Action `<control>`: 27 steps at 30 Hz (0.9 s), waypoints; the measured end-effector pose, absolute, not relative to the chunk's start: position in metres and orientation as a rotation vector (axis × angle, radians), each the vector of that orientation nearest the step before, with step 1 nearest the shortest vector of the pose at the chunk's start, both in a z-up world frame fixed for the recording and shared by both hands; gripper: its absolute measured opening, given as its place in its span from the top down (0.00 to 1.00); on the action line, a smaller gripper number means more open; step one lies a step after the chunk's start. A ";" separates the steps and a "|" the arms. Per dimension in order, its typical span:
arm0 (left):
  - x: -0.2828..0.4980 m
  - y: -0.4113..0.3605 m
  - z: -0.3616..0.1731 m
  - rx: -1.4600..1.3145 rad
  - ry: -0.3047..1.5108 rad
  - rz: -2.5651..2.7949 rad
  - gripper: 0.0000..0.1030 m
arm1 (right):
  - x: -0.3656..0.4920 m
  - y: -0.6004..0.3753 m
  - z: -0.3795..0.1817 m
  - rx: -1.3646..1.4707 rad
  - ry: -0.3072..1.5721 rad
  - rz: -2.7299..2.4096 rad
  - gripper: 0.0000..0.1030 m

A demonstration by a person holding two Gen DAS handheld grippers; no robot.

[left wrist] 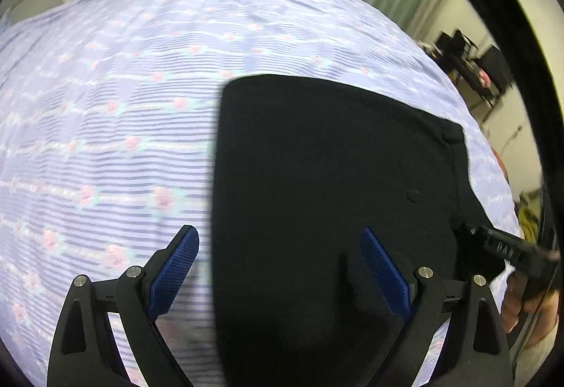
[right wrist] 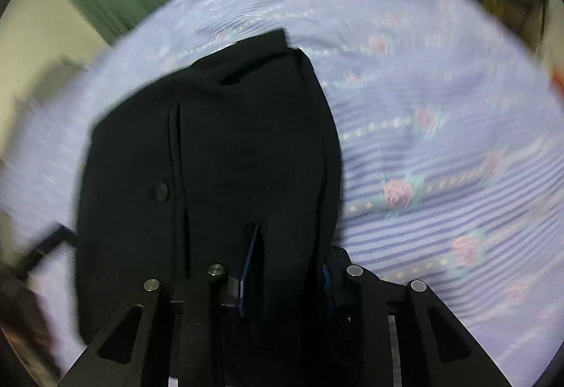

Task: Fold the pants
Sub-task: 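Lower both grippers onto the folded black trousers and close them on its edge, then lift the folded trousers with both grippers and carry them toward the cream cloth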

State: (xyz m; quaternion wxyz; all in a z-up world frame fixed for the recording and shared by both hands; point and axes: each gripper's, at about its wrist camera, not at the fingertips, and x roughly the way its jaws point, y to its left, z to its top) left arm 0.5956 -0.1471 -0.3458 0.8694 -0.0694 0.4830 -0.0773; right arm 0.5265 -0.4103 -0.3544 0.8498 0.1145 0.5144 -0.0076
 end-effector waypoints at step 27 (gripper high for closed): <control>0.648 -0.141 -0.400 -0.401 1.237 -0.391 0.47 | 0.526 -0.417 -0.357 0.221 1.072 -0.052 0.70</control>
